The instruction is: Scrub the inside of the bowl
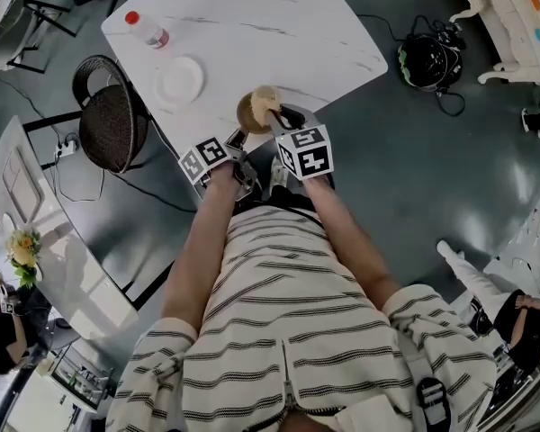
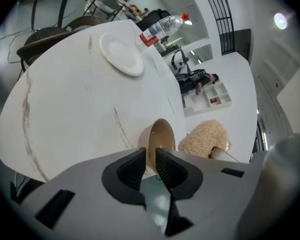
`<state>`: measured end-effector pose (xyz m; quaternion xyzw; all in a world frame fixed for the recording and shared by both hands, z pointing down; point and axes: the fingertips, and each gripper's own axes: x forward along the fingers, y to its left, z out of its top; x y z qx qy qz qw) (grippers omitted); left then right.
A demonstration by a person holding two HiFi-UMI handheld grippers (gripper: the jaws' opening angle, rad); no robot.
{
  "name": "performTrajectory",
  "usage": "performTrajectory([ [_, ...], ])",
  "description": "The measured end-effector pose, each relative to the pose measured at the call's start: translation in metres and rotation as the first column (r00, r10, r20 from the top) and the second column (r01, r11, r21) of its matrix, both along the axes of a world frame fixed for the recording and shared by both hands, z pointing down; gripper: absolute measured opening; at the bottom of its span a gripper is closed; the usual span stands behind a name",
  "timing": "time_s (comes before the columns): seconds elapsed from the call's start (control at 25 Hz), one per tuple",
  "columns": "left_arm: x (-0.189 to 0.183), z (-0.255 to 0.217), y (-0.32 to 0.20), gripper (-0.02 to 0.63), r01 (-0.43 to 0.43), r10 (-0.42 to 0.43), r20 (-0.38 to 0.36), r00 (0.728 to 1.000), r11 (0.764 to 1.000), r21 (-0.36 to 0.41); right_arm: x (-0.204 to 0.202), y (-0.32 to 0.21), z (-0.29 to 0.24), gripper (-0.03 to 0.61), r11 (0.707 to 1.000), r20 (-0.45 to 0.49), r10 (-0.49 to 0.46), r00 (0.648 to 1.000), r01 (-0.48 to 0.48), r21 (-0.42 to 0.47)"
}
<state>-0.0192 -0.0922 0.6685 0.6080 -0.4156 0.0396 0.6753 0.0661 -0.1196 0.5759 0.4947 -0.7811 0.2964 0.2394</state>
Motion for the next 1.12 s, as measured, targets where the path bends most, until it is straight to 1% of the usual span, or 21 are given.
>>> performTrajectory([
  [0.08, 0.001, 0.001, 0.003, 0.044, 0.022, -0.022, -0.027, 0.999, 1.0, -0.021, 0.0, 0.001, -0.001, 0.071, 1.0, -0.001, 0.0, 1.0, 0.0, 0.001],
  [0.24, 0.003, 0.005, 0.006, 0.044, 0.086, -0.093, -0.097, 0.991, 0.993, -0.076, 0.003, 0.003, -0.001, 0.071, 1.0, -0.003, 0.003, 1.0, -0.003, 0.003],
  [0.36, 0.003, 0.008, 0.009, 0.044, 0.116, -0.129, -0.123, 0.984, 0.987, -0.109, 0.003, 0.004, 0.0, 0.071, 1.0, -0.004, 0.005, 1.0, -0.005, 0.002],
  [0.56, 0.006, 0.008, 0.008, 0.044, 0.153, -0.173, -0.166, 0.971, 0.98, -0.13, 0.005, 0.006, 0.0, 0.071, 1.0, -0.006, 0.004, 1.0, -0.004, -0.001],
  [0.88, 0.01, 0.011, 0.007, 0.044, 0.165, -0.19, -0.181, 0.965, 0.975, -0.148, 0.007, 0.008, 0.0, 0.071, 1.0, -0.011, 0.007, 1.0, -0.007, -0.003],
  [1.12, 0.013, 0.012, 0.007, 0.044, 0.158, -0.183, -0.167, 0.969, 0.975, -0.155, 0.01, 0.01, 0.0, 0.071, 1.0, -0.014, 0.007, 1.0, -0.007, -0.007],
])
